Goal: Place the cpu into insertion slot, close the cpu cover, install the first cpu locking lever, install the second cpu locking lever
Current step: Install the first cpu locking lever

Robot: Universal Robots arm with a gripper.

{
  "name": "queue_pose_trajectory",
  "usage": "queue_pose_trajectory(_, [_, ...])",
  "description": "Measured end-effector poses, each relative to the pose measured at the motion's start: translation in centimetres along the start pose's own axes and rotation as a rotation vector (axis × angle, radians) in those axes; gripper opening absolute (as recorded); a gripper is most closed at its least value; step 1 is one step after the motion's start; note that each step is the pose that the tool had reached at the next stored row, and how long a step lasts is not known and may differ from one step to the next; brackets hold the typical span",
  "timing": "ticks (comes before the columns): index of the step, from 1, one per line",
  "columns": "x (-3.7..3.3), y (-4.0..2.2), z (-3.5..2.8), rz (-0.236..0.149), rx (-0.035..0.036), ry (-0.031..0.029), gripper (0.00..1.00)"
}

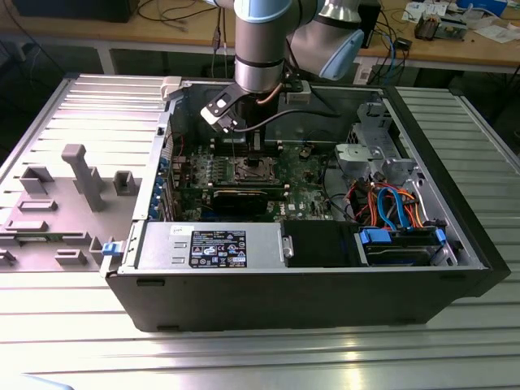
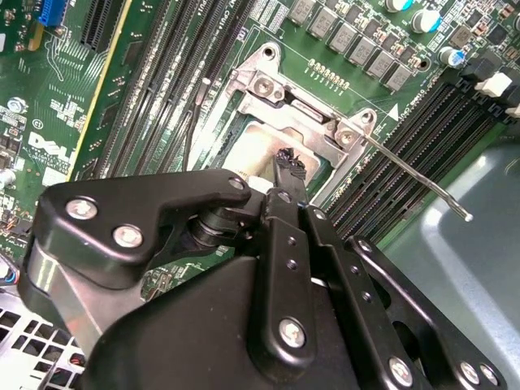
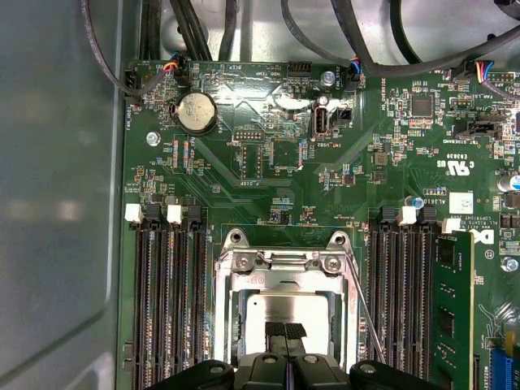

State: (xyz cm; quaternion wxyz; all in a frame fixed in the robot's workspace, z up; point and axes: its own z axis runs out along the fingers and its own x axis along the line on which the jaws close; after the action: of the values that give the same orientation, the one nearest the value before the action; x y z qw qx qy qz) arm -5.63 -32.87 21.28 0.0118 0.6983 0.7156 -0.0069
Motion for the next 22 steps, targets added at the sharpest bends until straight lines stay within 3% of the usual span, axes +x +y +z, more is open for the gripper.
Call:
queue_pose_trajectory(5, [-0.01, 0.01, -0.31, 0.000, 0.0001, -0.0001, 0.11])
queue_pose_trajectory(11, [-0.04, 0.02, -1.64, 0.000, -0.0001, 0.0000, 0.11])
queue_pose_trajectory(14, [-0.08, 0.03, -2.95, 0.000, 0.0000, 0.0000, 0.11])
queue_pose_trajectory(22, [-0.14, 0.04, -5.40, 0.000, 0.0000, -0.0008, 0.11])
